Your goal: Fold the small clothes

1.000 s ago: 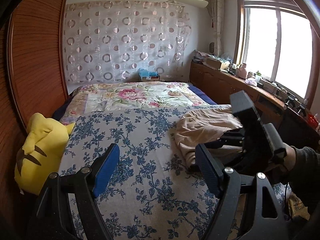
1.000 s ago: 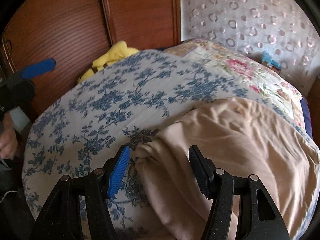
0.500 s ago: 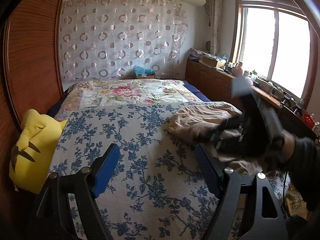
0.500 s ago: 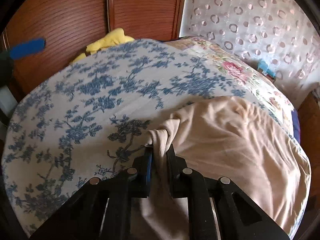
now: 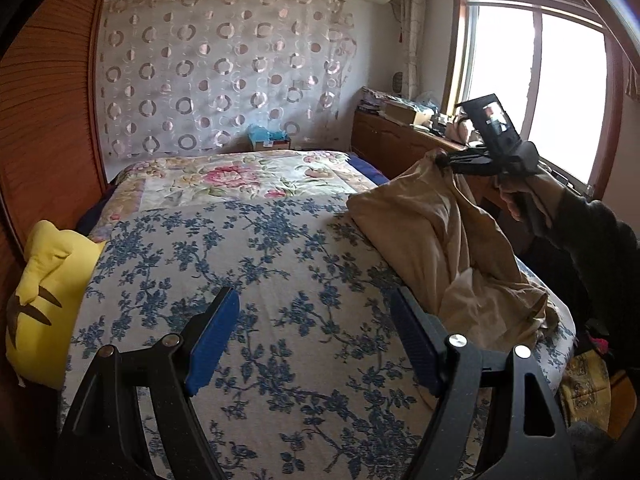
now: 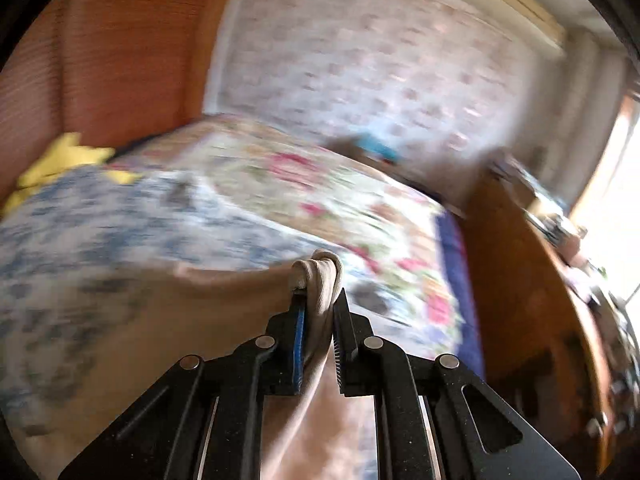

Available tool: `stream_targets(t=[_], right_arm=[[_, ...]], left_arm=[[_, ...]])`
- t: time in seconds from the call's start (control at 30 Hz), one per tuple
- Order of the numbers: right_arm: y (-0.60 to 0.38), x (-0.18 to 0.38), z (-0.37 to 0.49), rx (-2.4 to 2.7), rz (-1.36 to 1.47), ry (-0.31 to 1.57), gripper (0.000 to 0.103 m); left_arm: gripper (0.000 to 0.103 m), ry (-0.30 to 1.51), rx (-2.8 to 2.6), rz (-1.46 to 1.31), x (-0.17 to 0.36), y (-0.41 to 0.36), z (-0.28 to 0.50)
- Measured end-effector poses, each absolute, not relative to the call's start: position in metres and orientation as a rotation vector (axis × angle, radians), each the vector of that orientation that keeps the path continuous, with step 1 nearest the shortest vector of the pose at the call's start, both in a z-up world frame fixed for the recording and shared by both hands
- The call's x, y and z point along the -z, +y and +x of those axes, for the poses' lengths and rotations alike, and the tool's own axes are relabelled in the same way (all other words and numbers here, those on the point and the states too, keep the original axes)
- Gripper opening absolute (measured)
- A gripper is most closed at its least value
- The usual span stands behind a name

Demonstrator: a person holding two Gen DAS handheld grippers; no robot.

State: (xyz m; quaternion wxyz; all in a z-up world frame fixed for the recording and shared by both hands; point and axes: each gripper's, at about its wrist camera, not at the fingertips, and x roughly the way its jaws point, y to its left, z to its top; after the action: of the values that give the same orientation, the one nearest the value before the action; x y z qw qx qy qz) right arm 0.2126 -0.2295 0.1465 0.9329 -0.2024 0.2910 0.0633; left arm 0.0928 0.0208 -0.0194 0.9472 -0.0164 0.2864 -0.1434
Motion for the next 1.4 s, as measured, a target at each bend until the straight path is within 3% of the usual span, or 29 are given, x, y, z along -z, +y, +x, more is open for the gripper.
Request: stream_targets(t=[0.07,0.13,0.73,1.2,1.27,1.3,1.4], right_arm=[[-0.238,-0.136,0.219,-0.039,-0.42,0.621,0.035],[-0.247,-0.131,0.216,-0.003,-0.38,0.632,0.045],[-0.265,-0.097,0.018,-0.35,-0.199,0.704,0.046],[-0.28,-0.092,-0.015,-0.408,-0.182,0.769,0.046],[-0.282,-0.093,-0.014,-0.419,-0.196,0.773,0.031],[-0.283,-0.094,-0.015,-0.42,-0.199,0.768,0.011],[-0.295,-0.105,-0.029,-0.412,-0.184,0.728,0.005]], left_arm=[[0.079,0.591,0.303,-0.031,0.021,0.017,0.094],[0.079,0.603,0.315,-0.03,0.024,0.012,0.096],[0.079,0.69,0.407,0.025,0.046,-0.04,0.104],[0.079,0.774,0.475,0.057,0.065,-0.067,0.102],[0.078,0.785,0.481,0.067,0.067,-0.071,0.101],[0.078,0.787,0.482,0.071,0.068,-0.071,0.1],[0.078,0.795,0.499,0.068,0.069,-0.073,0.096]])
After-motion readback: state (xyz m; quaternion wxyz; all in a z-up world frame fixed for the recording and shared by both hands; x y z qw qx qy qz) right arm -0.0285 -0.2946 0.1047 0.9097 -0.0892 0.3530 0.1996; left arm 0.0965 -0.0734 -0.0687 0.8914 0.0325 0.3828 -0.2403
